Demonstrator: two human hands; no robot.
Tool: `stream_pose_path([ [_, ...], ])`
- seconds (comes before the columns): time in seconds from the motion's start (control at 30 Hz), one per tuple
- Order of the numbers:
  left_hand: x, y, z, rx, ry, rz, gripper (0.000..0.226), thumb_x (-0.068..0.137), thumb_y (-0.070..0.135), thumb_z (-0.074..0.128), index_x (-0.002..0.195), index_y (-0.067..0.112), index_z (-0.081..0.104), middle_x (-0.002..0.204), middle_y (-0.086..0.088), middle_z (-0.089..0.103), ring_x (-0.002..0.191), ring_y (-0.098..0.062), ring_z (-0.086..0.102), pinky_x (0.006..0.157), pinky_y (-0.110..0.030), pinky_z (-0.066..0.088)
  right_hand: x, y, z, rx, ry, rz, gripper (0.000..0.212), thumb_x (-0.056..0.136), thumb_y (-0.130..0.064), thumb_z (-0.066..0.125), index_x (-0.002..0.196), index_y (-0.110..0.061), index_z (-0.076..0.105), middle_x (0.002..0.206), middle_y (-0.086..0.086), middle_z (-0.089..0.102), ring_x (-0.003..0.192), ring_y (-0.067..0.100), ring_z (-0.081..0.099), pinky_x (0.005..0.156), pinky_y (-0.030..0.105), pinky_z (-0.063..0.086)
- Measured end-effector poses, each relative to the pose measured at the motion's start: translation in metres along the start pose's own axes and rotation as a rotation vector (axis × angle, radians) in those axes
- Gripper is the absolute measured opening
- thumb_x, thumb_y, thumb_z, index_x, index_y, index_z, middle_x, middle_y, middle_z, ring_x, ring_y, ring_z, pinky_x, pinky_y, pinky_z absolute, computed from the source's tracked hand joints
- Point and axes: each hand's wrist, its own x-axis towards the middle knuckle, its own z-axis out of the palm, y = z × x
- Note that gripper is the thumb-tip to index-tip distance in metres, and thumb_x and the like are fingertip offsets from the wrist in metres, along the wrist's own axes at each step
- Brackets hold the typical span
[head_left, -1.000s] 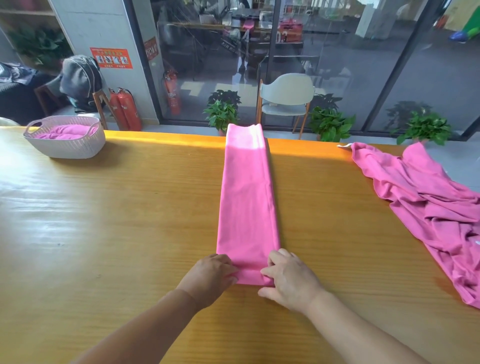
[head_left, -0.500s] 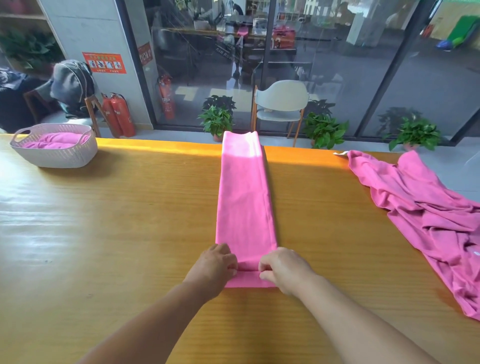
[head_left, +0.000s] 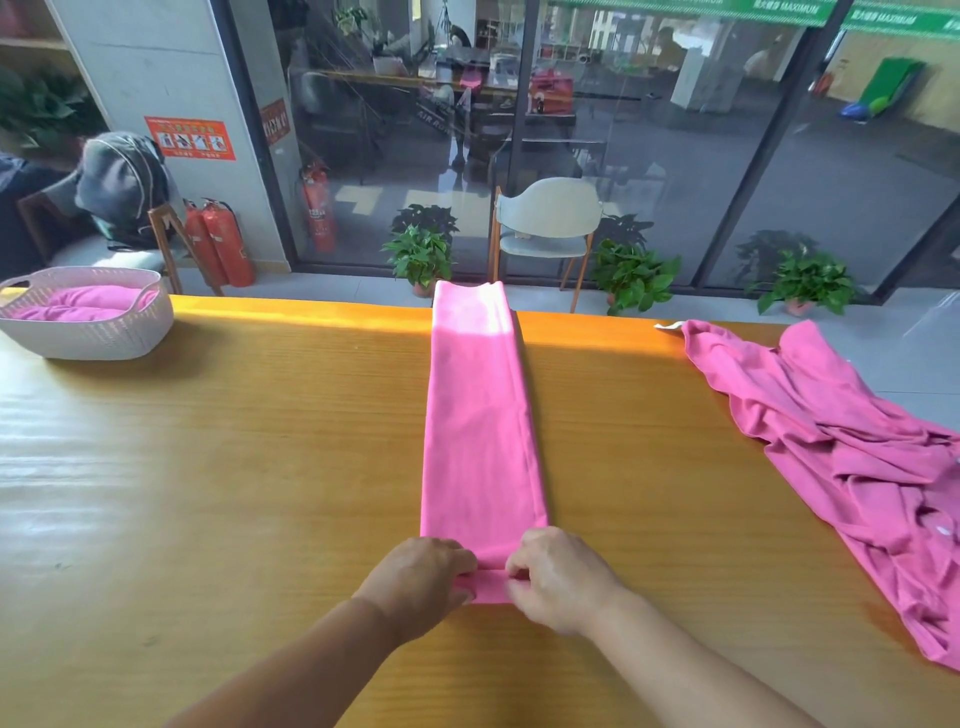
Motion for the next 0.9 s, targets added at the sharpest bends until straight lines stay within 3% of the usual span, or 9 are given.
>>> stream_pose_path([
  [0.1,0.01,-0.004,-0.008,-0.08,-0.102,-0.089,0.02,0.09,0.031,0.062,0.106,0.022,0.069,0.1,0.004,0.067,0.088,-0.015,0.059,0.075,-0.025,0.045,0.006,0.002,-0.001,-0.088,-0.068,-0.03,0.035,0.084,-0.046,0.07,0.106,-0.018,0.072,0.095,-0.006,0.05,0.106,0.017,0.052,0.092,0.029,0.041],
  [0.23,0.022,-0.009,-0.017,-0.177,-0.198,-0.166,0.017,0.086,0.029,0.065,0.101,0.023,0.072,0.09,0.003,0.065,0.078,-0.015,0.058,0.063,-0.024,0.045,0.013,0.0,-0.006,-0.173,-0.117,-0.051,0.033,0.093,-0.044,0.061,0.106,-0.016,0.072,0.094,-0.004,0.043,0.107,0.021,0.049,0.099,0.034,0.04],
  [0.4,0.025,-0.014,-0.015,-0.221,-0.171,-0.163,0.016,0.089,0.029,0.063,0.1,0.022,0.073,0.103,0.003,0.059,0.091,-0.016,0.058,0.077,-0.029,0.049,0.023,-0.001,-0.015,-0.18,-0.203,0.014,0.029,0.099,-0.041,0.052,0.1,-0.019,0.071,0.097,-0.002,0.039,0.112,0.021,0.043,0.099,0.034,0.034],
  [0.47,0.024,-0.013,-0.015,-0.209,-0.118,-0.138,0.022,0.092,0.031,0.061,0.11,0.025,0.071,0.109,0.005,0.055,0.097,-0.013,0.055,0.085,-0.026,0.046,0.028,-0.001,-0.018,-0.149,-0.234,0.047,0.029,0.099,-0.04,0.053,0.095,-0.018,0.071,0.099,-0.001,0.041,0.114,0.021,0.043,0.101,0.035,0.035],
  [0.53,0.023,-0.009,-0.013,-0.088,-0.073,-0.074,0.029,0.097,0.032,0.054,0.124,0.024,0.061,0.117,0.003,0.057,0.108,-0.014,0.052,0.095,-0.027,0.042,0.034,-0.001,-0.019,-0.114,-0.257,0.089,0.026,0.097,-0.039,0.057,0.101,-0.019,0.072,0.103,0.0,0.044,0.117,0.023,0.046,0.098,0.035,0.038],
  [0.63,0.02,-0.005,-0.01,0.052,0.034,-0.006,0.027,0.1,0.03,0.044,0.118,0.019,0.061,0.12,0.0,0.059,0.112,-0.018,0.05,0.097,-0.03,0.04,0.043,-0.002,-0.02,-0.077,-0.286,0.16,0.024,0.095,-0.04,0.061,0.108,-0.024,0.073,0.104,0.0,0.047,0.118,0.025,0.052,0.092,0.035,0.043],
  [0.77,0.022,-0.009,-0.015,0.091,-0.085,0.04,0.033,0.091,0.045,0.059,0.111,0.018,0.065,0.11,0.001,0.058,0.101,-0.017,0.052,0.09,-0.033,0.045,0.049,-0.002,-0.021,-0.065,-0.296,0.189,0.021,0.095,-0.037,0.061,0.107,-0.025,0.074,0.113,0.004,0.06,0.108,0.025,0.059,0.085,0.03,0.045],
  [0.9,0.032,-0.014,-0.022,0.052,-0.161,0.023,0.03,0.088,0.036,0.064,0.113,0.02,0.066,0.112,0.0,0.06,0.104,-0.019,0.054,0.092,-0.034,0.046,0.049,0.003,-0.02,0.006,-0.224,0.219,0.02,0.087,-0.039,0.07,0.104,-0.029,0.073,0.1,-0.007,0.068,0.094,0.018,0.063,0.08,0.031,0.052],
])
